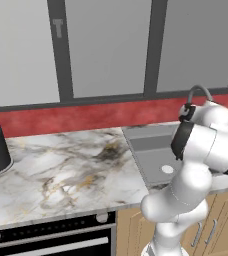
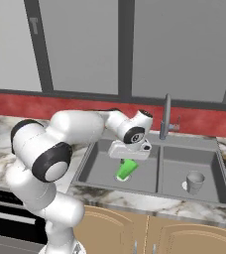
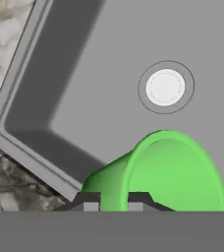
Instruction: Move any existing items from the left basin to the right basin for drying. Then move the cup from the counter to the left basin of the sink for washing.
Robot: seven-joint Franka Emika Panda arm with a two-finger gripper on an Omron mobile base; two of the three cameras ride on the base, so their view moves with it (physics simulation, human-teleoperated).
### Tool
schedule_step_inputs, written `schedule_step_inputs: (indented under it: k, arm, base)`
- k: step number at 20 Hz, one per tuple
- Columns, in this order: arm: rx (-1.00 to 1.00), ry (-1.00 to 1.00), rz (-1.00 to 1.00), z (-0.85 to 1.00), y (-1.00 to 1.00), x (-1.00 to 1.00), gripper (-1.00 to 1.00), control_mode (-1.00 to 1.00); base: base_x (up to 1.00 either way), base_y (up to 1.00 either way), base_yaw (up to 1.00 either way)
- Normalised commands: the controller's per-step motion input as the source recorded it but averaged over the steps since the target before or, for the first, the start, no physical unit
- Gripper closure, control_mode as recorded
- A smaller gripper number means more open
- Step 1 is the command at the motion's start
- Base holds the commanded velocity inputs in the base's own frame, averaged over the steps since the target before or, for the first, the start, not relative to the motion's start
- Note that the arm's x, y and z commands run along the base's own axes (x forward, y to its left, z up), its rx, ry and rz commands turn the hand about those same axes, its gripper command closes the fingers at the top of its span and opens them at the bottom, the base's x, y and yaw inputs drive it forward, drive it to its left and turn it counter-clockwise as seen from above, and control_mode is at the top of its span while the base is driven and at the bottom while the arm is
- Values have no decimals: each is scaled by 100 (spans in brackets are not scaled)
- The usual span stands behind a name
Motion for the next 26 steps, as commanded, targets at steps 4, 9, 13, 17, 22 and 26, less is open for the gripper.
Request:
schedule_step_inputs:
  k: [4, 9, 13, 17, 22, 26]
  arm:
    - [-10, -2, 0, -34, 1, 54, 100, -100]
    - [-11, -4, 0, -48, 0, 51, 100, -100]
    - [-10, -8, 0, -33, -1, 30, 100, -100]
    - [-13, -15, 0, -17, -7, 23, 100, -100]
    - [-12, -17, 0, -11, -13, 24, 100, -100]
    - [-6, -13, 0, -21, -13, 12, 100, -100]
  base:
    - [0, 0, 0]
    - [0, 0, 0]
    - [0, 0, 0]
    - [0, 0, 0]
    - [0, 0, 0]
    - [0, 0, 0]
